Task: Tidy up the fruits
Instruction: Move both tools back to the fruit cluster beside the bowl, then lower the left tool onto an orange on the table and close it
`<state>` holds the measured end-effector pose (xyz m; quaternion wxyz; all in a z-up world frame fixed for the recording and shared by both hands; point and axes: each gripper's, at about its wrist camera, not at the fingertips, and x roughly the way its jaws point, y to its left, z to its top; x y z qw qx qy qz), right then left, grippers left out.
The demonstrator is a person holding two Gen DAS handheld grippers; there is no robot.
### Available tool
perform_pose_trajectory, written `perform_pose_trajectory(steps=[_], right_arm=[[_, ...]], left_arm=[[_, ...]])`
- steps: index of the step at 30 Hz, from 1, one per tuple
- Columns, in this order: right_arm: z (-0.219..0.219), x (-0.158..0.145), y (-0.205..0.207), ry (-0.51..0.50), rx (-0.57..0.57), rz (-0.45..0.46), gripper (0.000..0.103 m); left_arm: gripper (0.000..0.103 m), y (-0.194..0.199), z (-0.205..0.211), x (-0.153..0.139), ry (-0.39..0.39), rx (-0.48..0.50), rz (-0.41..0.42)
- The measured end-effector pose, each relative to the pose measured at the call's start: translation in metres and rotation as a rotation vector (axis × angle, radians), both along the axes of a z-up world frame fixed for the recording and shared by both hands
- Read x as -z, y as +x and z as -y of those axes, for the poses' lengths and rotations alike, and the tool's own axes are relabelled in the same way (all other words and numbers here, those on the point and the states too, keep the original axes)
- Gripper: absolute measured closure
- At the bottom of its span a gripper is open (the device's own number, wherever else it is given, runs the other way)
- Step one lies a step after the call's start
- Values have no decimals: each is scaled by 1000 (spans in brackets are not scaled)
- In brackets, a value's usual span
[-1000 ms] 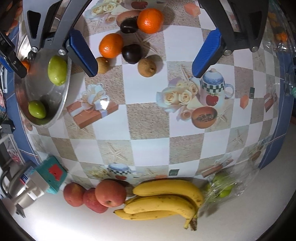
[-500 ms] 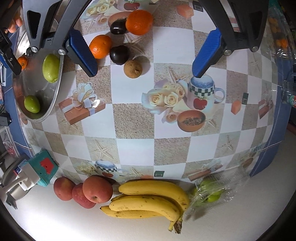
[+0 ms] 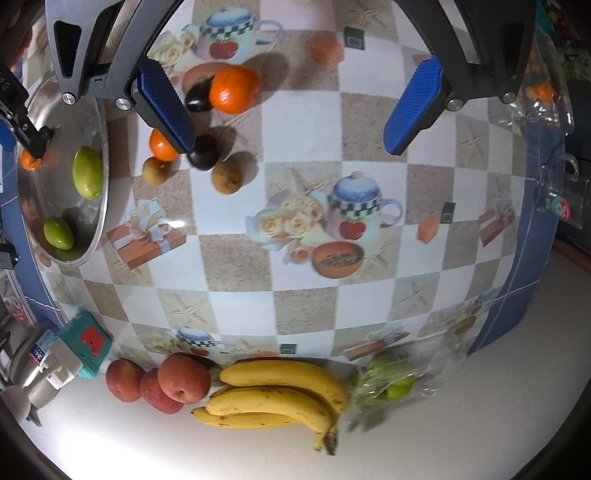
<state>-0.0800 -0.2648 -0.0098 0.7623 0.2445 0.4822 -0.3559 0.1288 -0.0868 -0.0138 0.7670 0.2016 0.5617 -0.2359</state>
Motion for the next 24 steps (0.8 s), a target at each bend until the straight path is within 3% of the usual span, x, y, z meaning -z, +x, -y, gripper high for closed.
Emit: perform_pose_trajectory(steps=[10,18,24], right_arm=[[-27,0,5,22,-43,22,1],[-64,7,22,59,-133,22,1],[-89,8,34,106,-179,54,1]], left_arm=[[0,5,-46,-5,25,-87,24],[0,-8,-56,-6,40,-86,27],[0,-11,-67,-2,-15,-129,-27]])
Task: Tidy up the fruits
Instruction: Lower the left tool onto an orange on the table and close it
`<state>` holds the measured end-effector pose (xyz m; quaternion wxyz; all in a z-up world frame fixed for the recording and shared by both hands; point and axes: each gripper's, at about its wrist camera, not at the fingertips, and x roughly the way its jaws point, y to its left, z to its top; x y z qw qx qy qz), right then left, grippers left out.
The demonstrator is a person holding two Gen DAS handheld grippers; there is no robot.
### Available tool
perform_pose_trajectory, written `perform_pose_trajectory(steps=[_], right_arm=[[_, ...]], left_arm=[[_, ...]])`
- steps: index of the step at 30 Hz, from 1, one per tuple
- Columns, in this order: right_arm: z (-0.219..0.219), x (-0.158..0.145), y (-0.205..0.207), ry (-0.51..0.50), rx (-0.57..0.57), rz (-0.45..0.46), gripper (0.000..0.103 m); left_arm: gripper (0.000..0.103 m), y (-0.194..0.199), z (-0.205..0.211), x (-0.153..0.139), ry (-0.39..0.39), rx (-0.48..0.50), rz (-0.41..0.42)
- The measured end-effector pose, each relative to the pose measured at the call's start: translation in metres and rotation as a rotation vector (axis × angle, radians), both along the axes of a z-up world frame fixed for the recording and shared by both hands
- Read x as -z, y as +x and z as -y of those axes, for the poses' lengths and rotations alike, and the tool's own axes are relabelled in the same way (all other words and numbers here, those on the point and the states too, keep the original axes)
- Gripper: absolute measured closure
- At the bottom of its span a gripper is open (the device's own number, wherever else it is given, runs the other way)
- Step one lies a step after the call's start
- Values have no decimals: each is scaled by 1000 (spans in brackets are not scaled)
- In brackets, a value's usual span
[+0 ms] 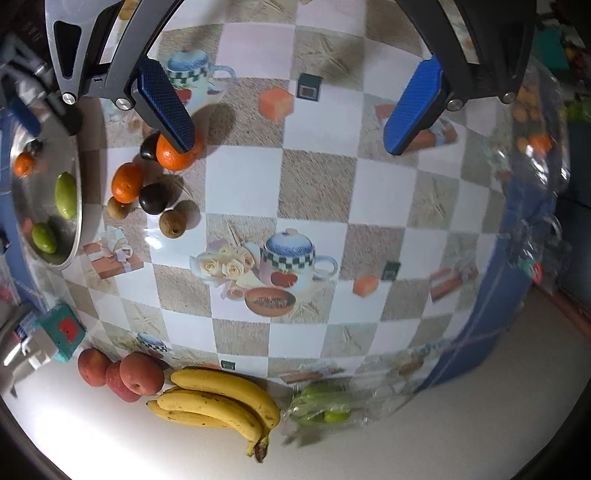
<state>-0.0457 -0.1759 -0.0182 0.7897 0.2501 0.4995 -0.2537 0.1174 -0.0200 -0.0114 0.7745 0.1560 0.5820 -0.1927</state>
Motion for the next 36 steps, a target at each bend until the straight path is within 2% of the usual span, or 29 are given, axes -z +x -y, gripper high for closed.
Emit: perform_pose_trajectory(steps=[2,6,11,14,18,21,25,31,36], right_arm=[[-10,1,5,10,-18,3,1],[-26,1,13,48,-29,23,1],[-35,-2,18,71,3,61,1],[-37,0,22,91,-3,69,1],[-37,7,24,109,-22,45,1],[-33,10,25,139,-31,42,1],[-24,4,21,95,-10,29,1],[1,1,3,53,73,-4,1],[21,4,-10,88,136,-4,1]], left_arm=[[0,1,-6,2,-23,-34,-29],[0,1,-15,2,-1,-84,-6],[0,5,-24,4,-32,-134,-25],[0,6,-24,4,-26,-142,-15],[0,5,-19,4,-37,-139,-1],[0,3,-13,5,-80,-135,-12],[0,-1,-2,7,-116,-120,-17],[0,-7,18,22,-96,-60,-50],[0,-12,32,27,-93,-20,-57]])
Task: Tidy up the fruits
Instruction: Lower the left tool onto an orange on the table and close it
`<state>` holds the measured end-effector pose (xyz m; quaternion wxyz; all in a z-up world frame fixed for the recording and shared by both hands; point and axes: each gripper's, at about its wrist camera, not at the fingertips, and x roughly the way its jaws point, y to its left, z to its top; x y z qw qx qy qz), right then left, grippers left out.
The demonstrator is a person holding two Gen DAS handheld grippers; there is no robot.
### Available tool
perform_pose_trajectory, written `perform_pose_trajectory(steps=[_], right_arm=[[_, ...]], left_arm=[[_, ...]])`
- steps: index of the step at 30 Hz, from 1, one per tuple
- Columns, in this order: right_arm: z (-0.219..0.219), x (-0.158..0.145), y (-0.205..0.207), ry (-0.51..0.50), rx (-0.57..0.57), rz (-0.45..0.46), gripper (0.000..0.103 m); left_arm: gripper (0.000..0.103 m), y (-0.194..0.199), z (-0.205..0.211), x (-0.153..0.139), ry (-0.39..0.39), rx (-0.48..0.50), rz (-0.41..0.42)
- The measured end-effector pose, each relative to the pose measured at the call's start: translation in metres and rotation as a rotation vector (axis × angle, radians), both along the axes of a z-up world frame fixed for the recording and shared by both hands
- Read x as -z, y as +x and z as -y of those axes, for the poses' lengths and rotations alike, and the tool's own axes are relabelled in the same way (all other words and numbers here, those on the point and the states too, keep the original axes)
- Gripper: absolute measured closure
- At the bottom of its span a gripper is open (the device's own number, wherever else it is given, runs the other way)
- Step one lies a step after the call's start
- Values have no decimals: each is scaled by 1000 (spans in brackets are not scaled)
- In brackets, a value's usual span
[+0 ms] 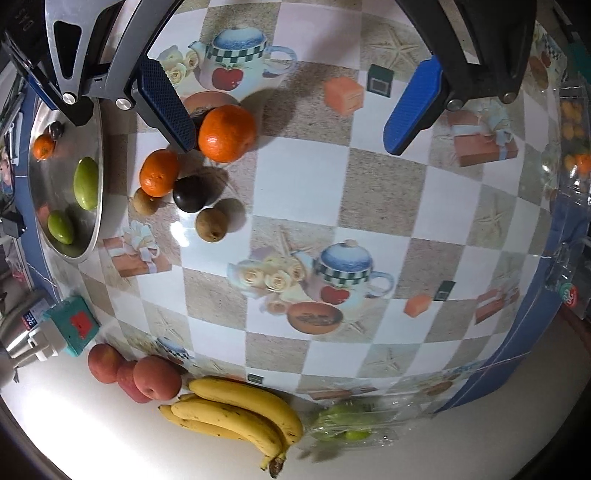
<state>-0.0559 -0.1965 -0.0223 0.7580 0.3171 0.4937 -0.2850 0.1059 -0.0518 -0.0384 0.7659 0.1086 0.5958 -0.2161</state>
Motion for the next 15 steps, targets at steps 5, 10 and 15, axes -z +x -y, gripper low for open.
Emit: perform_pose_trajectory(steps=[5,10,15], right_arm=[[4,2,-2,10,4,0,1],[3,2,-1,18,-7,2,1],[1,3,1,17,-24,-6,1]], left_arm=[[15,-6,13,2,2,47,2],[33,-14,23,4,4,92,-7],[48,-16,26,5,2,105,-15]])
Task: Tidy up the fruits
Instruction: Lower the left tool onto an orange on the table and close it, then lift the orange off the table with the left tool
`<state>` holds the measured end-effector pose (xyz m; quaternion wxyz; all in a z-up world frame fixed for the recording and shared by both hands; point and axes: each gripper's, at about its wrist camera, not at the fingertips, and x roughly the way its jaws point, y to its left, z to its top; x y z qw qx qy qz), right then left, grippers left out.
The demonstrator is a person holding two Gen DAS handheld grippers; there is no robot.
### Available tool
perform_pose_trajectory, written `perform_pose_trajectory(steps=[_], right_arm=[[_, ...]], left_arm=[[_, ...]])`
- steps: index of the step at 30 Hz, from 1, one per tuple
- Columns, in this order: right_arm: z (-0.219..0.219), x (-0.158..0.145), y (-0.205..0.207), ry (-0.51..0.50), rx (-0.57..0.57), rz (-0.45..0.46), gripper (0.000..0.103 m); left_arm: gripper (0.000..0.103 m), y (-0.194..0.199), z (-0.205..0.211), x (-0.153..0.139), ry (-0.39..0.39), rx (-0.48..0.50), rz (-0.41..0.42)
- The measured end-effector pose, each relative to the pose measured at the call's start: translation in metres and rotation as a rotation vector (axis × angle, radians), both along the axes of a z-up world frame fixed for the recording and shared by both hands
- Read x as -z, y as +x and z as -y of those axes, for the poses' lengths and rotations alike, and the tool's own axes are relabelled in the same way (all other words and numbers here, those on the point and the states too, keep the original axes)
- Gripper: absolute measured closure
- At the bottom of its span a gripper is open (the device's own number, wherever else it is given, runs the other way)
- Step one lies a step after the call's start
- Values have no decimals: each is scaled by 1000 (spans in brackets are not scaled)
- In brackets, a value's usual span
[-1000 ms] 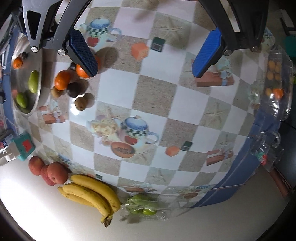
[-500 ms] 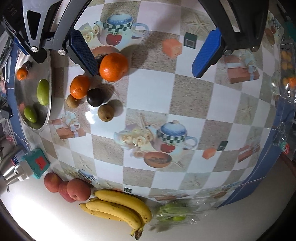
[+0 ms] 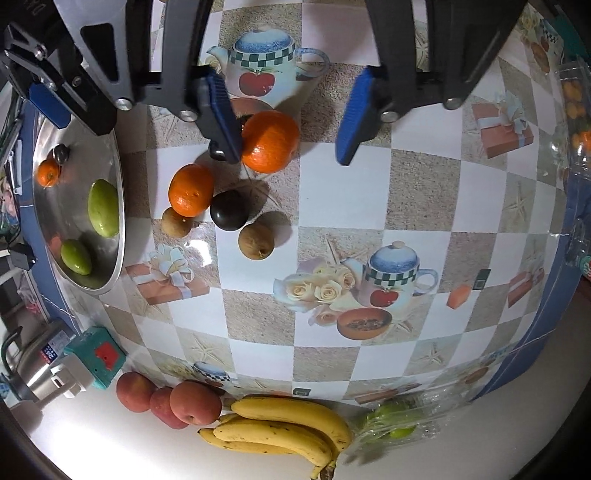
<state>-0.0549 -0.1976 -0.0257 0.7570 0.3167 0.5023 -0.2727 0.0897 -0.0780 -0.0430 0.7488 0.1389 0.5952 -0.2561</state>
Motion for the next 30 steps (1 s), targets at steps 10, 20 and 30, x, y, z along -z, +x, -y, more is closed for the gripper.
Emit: perform_pose_trajectory(steps=[10,20,30], right_arm=[[-1,4,1,12,0,-11,1],[-1,8,1,13,-1,-25,1],[-3,11,3,21,-11,-35,1]], left_arm=[[60,-3,6,3,-3,21,-17],[71,-1,5,1,-32,20,-51],[81,4,-2,-5,-81,-13,-73]])
